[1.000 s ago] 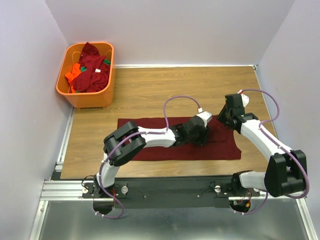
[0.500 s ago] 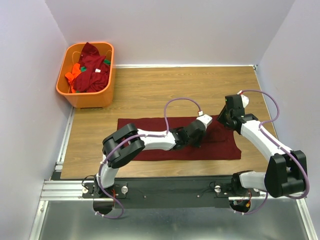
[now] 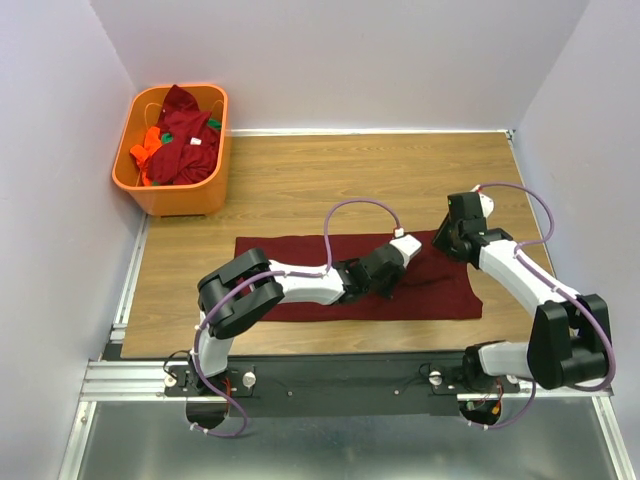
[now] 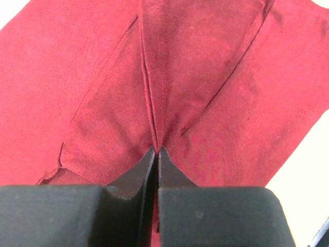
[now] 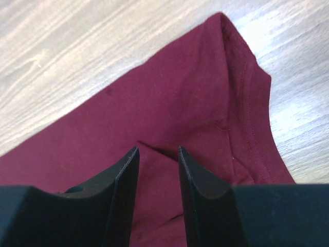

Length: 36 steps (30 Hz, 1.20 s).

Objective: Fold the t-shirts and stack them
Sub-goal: Fold the tshirt

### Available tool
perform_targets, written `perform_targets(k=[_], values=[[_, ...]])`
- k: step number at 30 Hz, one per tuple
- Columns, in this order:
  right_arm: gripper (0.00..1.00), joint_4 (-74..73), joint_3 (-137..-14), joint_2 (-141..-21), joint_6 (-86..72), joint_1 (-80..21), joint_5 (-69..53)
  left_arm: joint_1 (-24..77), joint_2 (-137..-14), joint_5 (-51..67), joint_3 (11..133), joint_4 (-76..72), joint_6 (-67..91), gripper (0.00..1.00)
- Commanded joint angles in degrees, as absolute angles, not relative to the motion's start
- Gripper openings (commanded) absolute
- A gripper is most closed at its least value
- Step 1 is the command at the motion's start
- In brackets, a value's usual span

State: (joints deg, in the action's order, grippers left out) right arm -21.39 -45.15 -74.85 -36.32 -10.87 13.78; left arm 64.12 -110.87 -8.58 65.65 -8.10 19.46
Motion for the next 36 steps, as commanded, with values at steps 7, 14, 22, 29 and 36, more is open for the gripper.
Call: perform_targets(k=[7, 14, 22, 29, 36], values=[[0.44, -18.38, -46.66, -79.62, -36.38, -10.46, 8.36, 64.51, -109.25, -7.65, 64.69, -10.9, 15.21, 0.12], [0.48, -17.32, -47.99, -83.67, -35.51, -10.63, 4.13, 64.77, -108.9, -6.33, 63.98, -13.18, 13.89, 0.12], [0.48, -16.88, -46.32, -84.11, -34.45, -10.72, 4.75, 64.95, -108.46, -5.89, 63.11, -14.68, 13.27, 0.12], [0.46, -16.35, -44.83, -84.99, -34.19, -10.63, 4.57, 65.04, -108.11, -6.33, 62.58, -15.64, 12.92, 0.12], [0.39, -15.91, -43.16, -83.59, -34.28, -10.72, 4.31, 65.04, -108.28, -6.42, 62.31, -16.08, 13.01, 0.12]])
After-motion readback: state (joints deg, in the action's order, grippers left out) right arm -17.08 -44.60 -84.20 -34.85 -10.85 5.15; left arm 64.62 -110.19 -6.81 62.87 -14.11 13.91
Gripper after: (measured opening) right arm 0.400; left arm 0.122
